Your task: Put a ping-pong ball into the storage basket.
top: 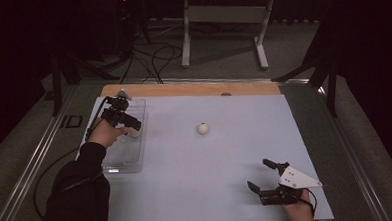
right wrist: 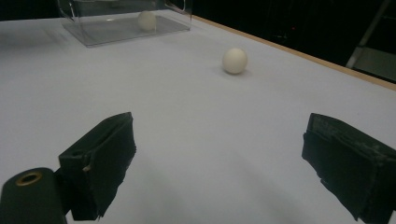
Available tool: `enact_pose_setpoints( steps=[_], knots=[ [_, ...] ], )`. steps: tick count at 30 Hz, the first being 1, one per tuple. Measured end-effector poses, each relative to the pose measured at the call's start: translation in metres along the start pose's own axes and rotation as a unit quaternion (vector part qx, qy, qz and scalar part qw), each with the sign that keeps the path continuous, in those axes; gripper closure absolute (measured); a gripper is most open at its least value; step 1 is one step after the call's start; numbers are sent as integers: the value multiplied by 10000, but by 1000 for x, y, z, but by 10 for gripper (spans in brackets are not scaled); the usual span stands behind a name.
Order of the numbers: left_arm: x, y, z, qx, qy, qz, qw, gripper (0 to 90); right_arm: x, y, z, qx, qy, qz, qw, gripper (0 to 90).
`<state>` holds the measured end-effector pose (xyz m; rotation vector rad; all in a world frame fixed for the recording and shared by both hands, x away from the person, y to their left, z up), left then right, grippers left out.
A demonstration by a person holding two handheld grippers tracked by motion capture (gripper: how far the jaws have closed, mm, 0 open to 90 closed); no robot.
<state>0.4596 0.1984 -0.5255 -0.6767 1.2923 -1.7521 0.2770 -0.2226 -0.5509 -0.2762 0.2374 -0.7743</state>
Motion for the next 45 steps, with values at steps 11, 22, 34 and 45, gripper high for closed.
enact_pose_setpoints(
  steps=[11,22,34,45],
  knots=[
    [17,-17,14,383,186,-242,9988,2,0,0,0,1,-14,3,10000,93],
    [37,-26,26,615,307,-420,9968,0,0,0,0,1,-5,13,10000,93],
    [58,-27,32,689,584,-676,9936,0,0,1,0,3,14,13,10000,93],
    [73,-31,41,824,777,-700,9911,0,0,0,0,2,11,16,10000,93]
  ],
)
Point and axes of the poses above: each handheld gripper's, and its own axes: y roughly forward along the jaws, z roughly out of its top, x roughly to its right, the point moved 9 cm from there along y, roughly forward along the jaws, and after that the axes turned 11 degrees about y, right-handed, at the moved point
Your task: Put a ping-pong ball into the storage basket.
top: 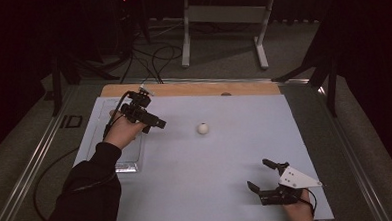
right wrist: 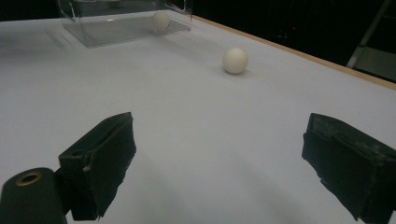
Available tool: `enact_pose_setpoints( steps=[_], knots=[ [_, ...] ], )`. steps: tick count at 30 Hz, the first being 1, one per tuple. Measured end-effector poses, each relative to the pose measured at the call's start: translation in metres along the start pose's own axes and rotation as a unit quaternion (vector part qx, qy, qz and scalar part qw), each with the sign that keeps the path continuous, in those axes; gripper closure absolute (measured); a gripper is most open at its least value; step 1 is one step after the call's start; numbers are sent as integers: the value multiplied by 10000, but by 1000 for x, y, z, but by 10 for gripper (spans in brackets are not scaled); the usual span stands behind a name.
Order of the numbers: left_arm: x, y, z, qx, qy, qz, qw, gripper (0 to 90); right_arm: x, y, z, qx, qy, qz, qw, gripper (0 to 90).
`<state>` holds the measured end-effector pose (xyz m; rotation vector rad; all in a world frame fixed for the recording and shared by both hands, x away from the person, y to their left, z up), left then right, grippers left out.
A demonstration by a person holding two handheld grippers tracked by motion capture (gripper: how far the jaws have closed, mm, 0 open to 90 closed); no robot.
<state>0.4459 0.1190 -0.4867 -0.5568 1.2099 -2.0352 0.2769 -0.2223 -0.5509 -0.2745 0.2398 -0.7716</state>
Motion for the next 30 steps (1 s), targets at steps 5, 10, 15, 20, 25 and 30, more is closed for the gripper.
enact_pose_setpoints(
  steps=[5,10,15,20,25,30],
  knots=[
    [7,1,5,67,126,-2,9999,0,0,0,0,-4,-12,-6,10000,93],
    [22,3,12,137,320,-124,9993,0,0,0,0,-2,-24,-19,10000,93],
    [36,6,20,241,438,-264,9984,1,0,-1,0,14,-19,-19,10000,93],
    [47,9,28,344,528,-335,9974,1,0,0,0,13,-19,-13,10000,93],
    [55,12,33,404,565,-458,9965,1,0,0,0,-6,-24,-8,10000,92],
    [63,16,38,429,640,-504,9958,1,-1,0,0,-7,-13,12,10000,93]
  ],
)
Point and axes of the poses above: each handheld gripper's, and its own axes: y roughly forward along the jaws, z roughly out of its top, x roughly to its right, the point moved 9 cm from there along y, roughly forward along the jaws, and after that the axes turned 11 degrees about y, right-handed, at the moved point
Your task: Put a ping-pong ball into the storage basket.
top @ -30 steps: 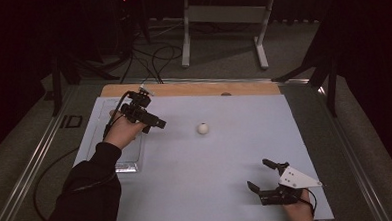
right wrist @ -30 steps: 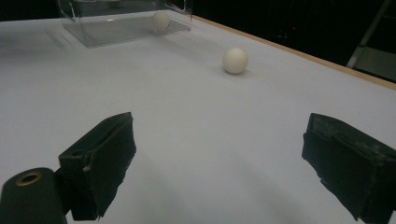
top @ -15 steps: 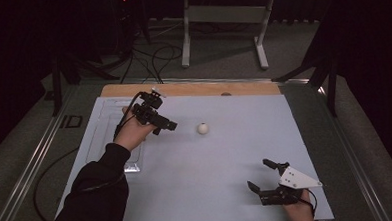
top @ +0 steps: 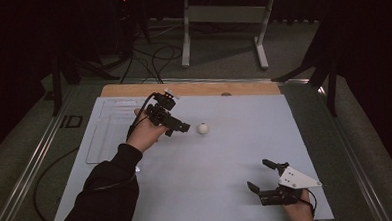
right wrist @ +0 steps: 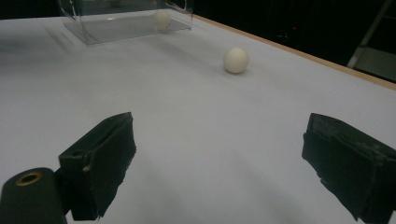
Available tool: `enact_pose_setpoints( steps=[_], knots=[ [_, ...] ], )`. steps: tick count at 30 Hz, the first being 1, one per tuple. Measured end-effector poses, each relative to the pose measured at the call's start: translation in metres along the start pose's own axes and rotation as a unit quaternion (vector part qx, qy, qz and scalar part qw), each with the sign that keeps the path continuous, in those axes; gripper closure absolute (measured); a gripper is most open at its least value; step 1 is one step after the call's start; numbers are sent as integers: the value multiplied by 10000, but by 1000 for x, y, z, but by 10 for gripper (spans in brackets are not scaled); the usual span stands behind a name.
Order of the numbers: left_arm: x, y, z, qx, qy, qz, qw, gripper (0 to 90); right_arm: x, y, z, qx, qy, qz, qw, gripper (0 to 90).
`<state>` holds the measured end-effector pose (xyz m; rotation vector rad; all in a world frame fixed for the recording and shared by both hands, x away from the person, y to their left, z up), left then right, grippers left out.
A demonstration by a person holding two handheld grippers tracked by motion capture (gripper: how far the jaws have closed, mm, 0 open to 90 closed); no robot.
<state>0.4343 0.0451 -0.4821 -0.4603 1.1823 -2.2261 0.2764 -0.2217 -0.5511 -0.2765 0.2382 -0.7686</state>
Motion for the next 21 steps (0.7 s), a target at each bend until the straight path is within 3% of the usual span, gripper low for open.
enact_pose_setpoints(
  steps=[15,21],
  knots=[
    [14,21,18,204,89,-111,9997,1,0,0,0,3,26,23,10000,93],
    [18,33,21,23,64,-117,9999,1,0,0,0,-6,10,35,10000,93]
  ],
)
Point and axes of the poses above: each handheld gripper's, and its own axes: y roughly forward along the jaws, z roughly out of its top, x roughly to its right, the point moved 9 cm from there along y, roughly forward along the jaws, and after that the axes turned 11 degrees about y, right-handed, at the moved point
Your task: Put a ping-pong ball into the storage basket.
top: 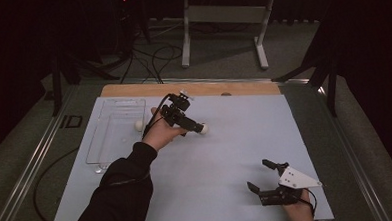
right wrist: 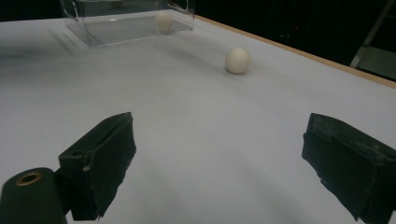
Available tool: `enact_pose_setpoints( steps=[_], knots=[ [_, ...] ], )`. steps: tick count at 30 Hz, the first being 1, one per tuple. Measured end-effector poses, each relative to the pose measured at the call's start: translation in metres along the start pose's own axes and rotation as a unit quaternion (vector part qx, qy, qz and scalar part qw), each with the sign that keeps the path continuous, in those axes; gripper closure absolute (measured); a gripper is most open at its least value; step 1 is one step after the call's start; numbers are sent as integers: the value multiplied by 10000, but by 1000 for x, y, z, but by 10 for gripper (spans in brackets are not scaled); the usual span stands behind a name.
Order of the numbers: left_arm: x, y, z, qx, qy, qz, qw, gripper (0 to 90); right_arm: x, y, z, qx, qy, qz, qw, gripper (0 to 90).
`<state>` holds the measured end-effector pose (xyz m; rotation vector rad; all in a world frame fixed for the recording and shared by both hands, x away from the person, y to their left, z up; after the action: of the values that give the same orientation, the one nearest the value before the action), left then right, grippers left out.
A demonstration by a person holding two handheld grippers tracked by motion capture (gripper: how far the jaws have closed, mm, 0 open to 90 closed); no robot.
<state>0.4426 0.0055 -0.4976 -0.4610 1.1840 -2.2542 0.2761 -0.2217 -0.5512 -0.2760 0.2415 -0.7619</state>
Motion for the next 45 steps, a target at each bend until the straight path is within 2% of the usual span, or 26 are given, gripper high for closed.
enact_pose_setpoints(
  steps=[5,7,11,21,27,34,44,45],
  knots=[
    [2,11,3,-65,4,4,10000,11,0,0,0,13,11,1,10000,93],
    [3,15,4,-64,-27,-25,10000,16,0,0,0,15,3,5,10000,93],
    [2,26,5,-105,-163,54,9998,30,-1,0,0,3,-2,-1,10000,93],
    [3,52,6,-278,-221,72,9993,90,-1,0,1,22,14,17,10000,93],
    [1,63,7,-343,-274,217,9988,140,-1,-2,2,44,1,-16,10000,93],
    [-1,79,5,-517,-296,277,9978,194,-1,-2,2,69,2,-23,10000,92],
    [-5,99,0,-708,-357,532,9954,284,-1,-2,1,37,30,12,10000,93],
    [-5,100,-1,-731,-368,493,9954,304,-1,-2,1,34,23,9,10000,93]
  ],
)
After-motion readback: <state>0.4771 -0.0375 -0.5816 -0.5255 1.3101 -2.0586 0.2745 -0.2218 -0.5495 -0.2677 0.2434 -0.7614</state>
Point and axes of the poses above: each handheld gripper's, and its own axes: y roughly forward along the jaws, z roughly out of its top, x roughly to its right, the point moved 9 cm from there along y, roughly forward along the jaws, and after that the axes turned 11 degrees about y, right-handed, at the moved point
